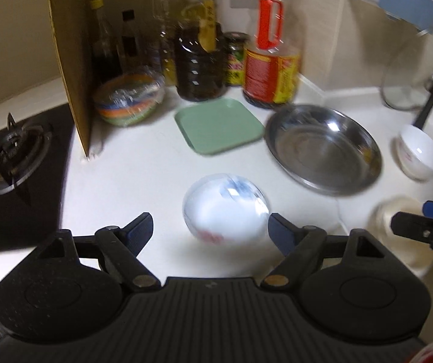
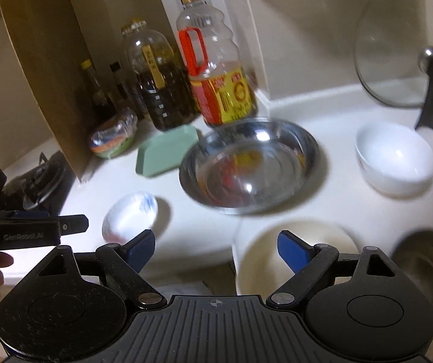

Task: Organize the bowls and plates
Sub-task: 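Move the right tool toward the pale green square plate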

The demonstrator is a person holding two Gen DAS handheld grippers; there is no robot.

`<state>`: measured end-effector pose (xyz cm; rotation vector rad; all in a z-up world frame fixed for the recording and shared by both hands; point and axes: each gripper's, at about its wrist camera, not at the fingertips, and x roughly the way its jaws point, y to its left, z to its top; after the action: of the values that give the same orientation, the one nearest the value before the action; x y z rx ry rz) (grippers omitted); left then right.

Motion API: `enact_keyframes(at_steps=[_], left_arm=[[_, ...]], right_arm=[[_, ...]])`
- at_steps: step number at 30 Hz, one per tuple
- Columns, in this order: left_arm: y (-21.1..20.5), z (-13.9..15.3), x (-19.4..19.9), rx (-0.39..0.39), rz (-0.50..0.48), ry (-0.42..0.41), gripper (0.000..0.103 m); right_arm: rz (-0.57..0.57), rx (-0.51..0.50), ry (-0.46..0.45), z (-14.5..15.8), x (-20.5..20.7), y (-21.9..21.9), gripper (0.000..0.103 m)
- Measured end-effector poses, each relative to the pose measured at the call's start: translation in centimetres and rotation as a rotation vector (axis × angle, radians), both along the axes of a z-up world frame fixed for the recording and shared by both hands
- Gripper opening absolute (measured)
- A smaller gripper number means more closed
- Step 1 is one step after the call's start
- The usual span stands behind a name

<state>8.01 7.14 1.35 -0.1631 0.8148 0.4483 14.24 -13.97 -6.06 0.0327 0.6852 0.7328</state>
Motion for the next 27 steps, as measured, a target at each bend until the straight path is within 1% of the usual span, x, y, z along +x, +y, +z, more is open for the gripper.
enact_keyframes(at_steps=[3, 5, 12, 15, 17, 21, 24, 27], left_arm=[[2.2, 0.0, 1.8, 0.014, 0.009, -0.009, 0.082], [3.5, -0.1, 2.9, 0.022, 0.013, -0.016, 0.082], [8.2, -1.1, 6.5, 0.019, 0.029, -0.018, 0.082], [9.8, -1.7, 8.0, 0.019, 0.038, -0.013, 0.078], [11.0, -2.2, 9.2, 0.009, 0.045, -0.008, 0.078], [12.6, -3.3, 11.0, -0.002, 0.054, 0.006, 0.078], [13.9, -4.3, 12.1, -0.027, 0.06, 0.016, 0.076], [14.8, -5.1, 13.0, -0.05, 0.057, 0.024, 0.074]], right_arm=[[0.003, 0.016, -0.006, 0.6, 1.4, 1.7, 0.087], [0.013, 0.026, -0.013, 0.9, 2.3, 2.8, 0.085], [0.033, 0.006, -0.047, 2.0, 6.1, 7.5, 0.077], [0.052, -0.02, -0.062, 2.3, 7.9, 9.9, 0.071], [0.064, -0.041, -0.06, 2.2, 9.2, 11.6, 0.066], [0.094, -0.071, -0.071, 1.8, 11.6, 14.4, 0.059], [0.117, -0.1, -0.066, 0.9, 13.4, 16.7, 0.055], [0.137, -0.131, -0.053, -0.2, 15.0, 18.5, 0.047]])
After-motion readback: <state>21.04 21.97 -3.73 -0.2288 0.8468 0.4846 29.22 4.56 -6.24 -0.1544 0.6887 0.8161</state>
